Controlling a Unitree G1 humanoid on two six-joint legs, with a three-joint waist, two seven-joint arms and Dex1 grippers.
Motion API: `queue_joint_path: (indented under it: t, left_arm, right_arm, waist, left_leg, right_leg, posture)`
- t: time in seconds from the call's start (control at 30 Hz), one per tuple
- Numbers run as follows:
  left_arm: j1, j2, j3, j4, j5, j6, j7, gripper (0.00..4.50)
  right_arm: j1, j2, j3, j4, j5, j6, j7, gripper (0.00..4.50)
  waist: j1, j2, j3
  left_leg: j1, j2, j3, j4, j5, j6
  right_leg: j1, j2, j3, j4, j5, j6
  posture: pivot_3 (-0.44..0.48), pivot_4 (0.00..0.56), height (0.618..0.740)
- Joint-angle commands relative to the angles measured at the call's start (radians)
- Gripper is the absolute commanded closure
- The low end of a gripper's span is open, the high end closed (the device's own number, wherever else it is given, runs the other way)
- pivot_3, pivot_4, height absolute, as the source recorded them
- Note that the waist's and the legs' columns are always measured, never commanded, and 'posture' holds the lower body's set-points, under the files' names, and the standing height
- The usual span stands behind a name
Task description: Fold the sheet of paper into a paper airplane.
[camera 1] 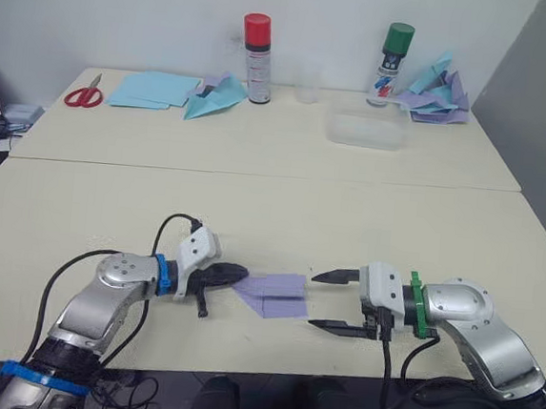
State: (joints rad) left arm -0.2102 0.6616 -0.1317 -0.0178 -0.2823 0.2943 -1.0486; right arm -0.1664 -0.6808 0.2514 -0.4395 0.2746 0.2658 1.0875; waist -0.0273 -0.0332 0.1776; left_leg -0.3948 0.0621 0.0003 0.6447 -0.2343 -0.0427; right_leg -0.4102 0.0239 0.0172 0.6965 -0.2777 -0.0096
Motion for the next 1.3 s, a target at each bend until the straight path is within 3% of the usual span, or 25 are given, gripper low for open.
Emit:
queue_joint_path:
  t: [0.03, 0.2, 0.5, 0.9, 1.0, 1.23, 1.3]
  left_arm:
    - [-0.024, -0.007, -0.033, 0.048, 0.033, -0.024, -0.023, 4.47]
    - [-0.033, -0.011, -0.069, 0.099, 0.064, -0.051, -0.049, 4.47]
    - [-0.039, -0.01, -0.073, 0.127, 0.078, -0.102, -0.069, 4.47]
    - [-0.031, -0.006, -0.065, 0.133, 0.088, -0.12, -0.072, 4.47]
    - [-0.03, -0.004, -0.064, 0.135, 0.091, -0.121, -0.07, 4.5]
    - [-0.034, 0.004, -0.059, 0.145, 0.093, -0.13, -0.076, 4.5]
    - [-0.035, 0.004, -0.059, 0.147, 0.094, -0.133, -0.078, 4.5]
  right_arm:
    - [0.021, -0.016, -0.008, -0.032, -0.012, -0.047, 0.0, 1.13]
    - [0.025, 0.01, 0.013, 0.009, -0.055, -0.111, -0.027, 1.13]
    - [-0.093, 0.103, 0.108, 0.307, -0.312, -0.526, -0.119, 1.13]
    - [-0.239, 0.293, 0.201, 0.526, -0.33, -0.678, -0.12, 1.13]
    - [-0.247, 0.297, 0.213, 0.544, -0.306, -0.674, -0.082, 1.74]
    - [-0.236, 0.286, 0.205, 0.522, -0.238, -0.619, -0.016, 4.3]
    - [-0.231, 0.286, 0.198, 0.505, -0.212, -0.578, -0.003, 4.46]
  waist:
    - [0.0, 0.0, 0.0]
    - [0.0, 0.0, 0.0]
    - [0.0, -0.001, -0.001]
    - [0.0, 0.0, -0.001]
    - [0.0, 0.0, -0.002]
    - [0.0, 0.0, -0.002]
    - [0.0, 0.0, -0.002]
  left_leg:
    - [0.0, 0.0, 0.0, 0.0, 0.0, 0.0]
    - [0.004, 0.0, 0.0, 0.0, 0.0, 0.0]
    - [0.007, -0.001, 0.002, -0.001, 0.0, 0.0]
    - [0.008, 0.0, 0.002, -0.001, 0.0, 0.0]
    - [0.008, 0.0, 0.002, -0.001, 0.0, 0.0]
    - [0.008, 0.0, 0.002, -0.001, 0.0, 0.0]
    - [0.008, 0.0, 0.002, -0.001, 0.0, 0.0]
  right_leg:
    - [0.0, 0.0, 0.0, 0.0, 0.0, 0.0]
    - [0.004, 0.0, 0.0, 0.0, 0.0, 0.0]
    - [0.006, -0.001, 0.001, 0.0, 0.0, 0.0]
    - [0.006, 0.0, 0.002, 0.0, 0.0, 0.0]
    - [0.006, 0.0, 0.002, 0.0, 0.0, 0.0]
    - [0.006, 0.0, 0.002, 0.0, 0.0, 0.0]
    - [0.006, 0.0, 0.002, 0.0, 0.0, 0.0]
  posture:
    - [0.0, 0.15, 0.74]
    - [0.0, 0.15, 0.74]
    - [0.0, 0.15, 0.74]
    - [0.0, 0.15, 0.74]
    - [0.0, 0.15, 0.74]
    - [0.0, 0.15, 0.74]
    - [0.0, 0.15, 0.74]
